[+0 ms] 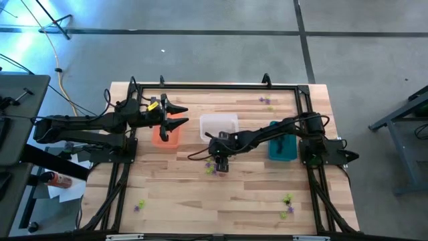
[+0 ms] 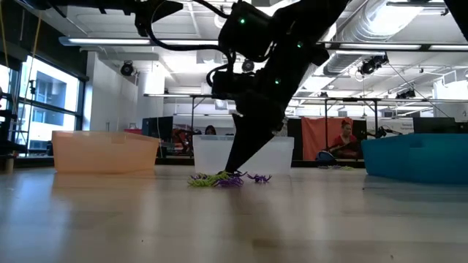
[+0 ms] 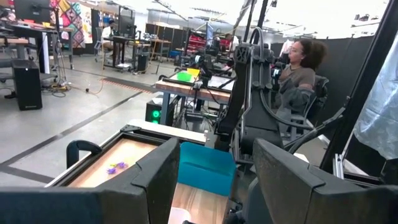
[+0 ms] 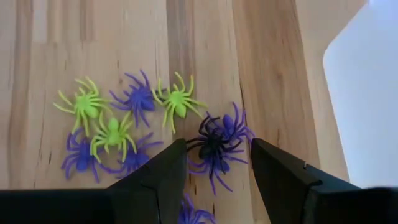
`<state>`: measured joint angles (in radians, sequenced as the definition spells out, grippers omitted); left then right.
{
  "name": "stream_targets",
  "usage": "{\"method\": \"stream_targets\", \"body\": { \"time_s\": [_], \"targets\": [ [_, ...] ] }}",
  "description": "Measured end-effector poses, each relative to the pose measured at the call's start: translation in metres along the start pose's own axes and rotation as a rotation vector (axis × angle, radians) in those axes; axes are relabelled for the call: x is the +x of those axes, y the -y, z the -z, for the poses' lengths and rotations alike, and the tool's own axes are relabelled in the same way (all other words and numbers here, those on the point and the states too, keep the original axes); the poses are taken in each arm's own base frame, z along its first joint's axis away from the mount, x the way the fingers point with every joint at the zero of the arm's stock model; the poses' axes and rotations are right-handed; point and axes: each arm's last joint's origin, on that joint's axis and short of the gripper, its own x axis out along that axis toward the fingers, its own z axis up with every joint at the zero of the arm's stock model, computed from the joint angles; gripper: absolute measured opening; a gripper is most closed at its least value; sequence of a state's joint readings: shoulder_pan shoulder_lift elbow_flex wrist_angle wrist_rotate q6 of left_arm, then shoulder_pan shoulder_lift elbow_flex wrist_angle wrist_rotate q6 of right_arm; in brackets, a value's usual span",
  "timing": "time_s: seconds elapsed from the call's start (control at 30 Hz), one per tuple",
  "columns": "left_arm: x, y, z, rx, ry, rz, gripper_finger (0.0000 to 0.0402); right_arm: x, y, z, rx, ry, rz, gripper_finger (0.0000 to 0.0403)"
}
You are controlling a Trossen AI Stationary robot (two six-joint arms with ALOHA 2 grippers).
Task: Sort Halloween decoration
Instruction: Put the black spider toy into the blue bin
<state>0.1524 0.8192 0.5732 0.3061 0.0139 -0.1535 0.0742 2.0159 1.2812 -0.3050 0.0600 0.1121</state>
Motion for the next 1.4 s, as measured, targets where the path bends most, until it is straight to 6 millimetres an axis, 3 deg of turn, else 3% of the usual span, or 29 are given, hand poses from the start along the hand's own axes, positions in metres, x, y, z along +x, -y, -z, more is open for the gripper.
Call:
{"method": "stream_targets", "body": {
  "time_s": [0.47,0.6,0.9,1.1,1.27,1.4],
  "targets": [
    [0.0,0.0,0.0,0.0,-0.003,-0.001,0.019,0.006,0.0,0.003,0.069,-0.013,0.036,0.0059],
    [0.0,0.0,0.0,0.0,-0.003,-0.001,0.019,-0.002,-0.001,0.0,0.059,-0.027,0.035,0.001],
    [0.0,0.0,0.002,-0.001,-0.021,-0.003,0.019,-0.059,0.005,-0.016,-0.022,0.042,0.032,0.0002],
    [0.0,0.0,0.002,0.0,-0.02,-0.003,0.019,-0.113,0.01,-0.022,-0.004,0.127,0.043,0.0001],
    [0.0,0.0,0.002,0.0,-0.022,-0.003,0.019,-0.166,0.016,-0.01,0.018,0.141,0.107,0.0001],
    [0.0,0.0,0.002,0.006,-0.024,-0.004,0.019,-0.198,0.021,0.02,0.117,0.232,0.108,0.0001]
  ]
}}
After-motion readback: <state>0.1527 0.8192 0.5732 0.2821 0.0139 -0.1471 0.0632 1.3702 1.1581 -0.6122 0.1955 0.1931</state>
